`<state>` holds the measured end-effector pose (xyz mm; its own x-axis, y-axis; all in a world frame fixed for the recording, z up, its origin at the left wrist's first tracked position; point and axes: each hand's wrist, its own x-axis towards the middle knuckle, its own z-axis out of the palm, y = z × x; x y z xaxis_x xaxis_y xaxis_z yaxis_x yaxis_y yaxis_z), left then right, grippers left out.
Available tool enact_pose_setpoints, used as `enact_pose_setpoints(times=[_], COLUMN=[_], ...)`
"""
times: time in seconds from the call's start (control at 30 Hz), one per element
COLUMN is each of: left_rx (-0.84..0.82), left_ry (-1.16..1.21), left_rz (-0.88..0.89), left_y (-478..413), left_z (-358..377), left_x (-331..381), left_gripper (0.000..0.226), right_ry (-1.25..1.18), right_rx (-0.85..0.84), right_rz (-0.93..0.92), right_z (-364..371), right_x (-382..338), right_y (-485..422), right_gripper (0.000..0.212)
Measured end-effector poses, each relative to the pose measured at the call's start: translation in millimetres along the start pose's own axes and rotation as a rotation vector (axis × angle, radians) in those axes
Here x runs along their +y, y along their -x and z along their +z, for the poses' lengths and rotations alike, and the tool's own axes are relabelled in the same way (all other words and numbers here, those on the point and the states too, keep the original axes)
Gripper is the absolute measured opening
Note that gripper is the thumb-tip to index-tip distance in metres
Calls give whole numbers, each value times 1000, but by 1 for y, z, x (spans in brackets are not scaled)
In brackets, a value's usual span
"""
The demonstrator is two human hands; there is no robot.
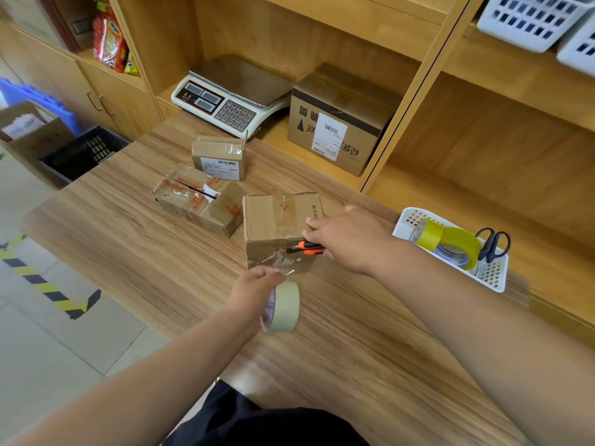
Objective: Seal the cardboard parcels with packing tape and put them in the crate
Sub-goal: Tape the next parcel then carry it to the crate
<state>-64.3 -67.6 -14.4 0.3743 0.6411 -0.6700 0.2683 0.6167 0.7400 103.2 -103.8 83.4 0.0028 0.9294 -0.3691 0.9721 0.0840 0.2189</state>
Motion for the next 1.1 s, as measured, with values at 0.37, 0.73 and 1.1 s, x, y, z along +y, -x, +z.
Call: enact_pose_setpoints(times=[0.37,0.73,1.1], left_rx=[-239,-263,-202], left_ry=[229,131,-21], left_rz=[79,-19,12], left_y=[40,44,40], left_z=[18,60,97], left_x=[13,8,-15], left_gripper=[10,19,17], right_ry=[-352,-383,-542], right_rx=[285,271,299], right_rz=[201,348,477], right_z=[47,76,108], right_x=[-8,-17,-4], right_y=[53,76,106], right_gripper=[36,50,26])
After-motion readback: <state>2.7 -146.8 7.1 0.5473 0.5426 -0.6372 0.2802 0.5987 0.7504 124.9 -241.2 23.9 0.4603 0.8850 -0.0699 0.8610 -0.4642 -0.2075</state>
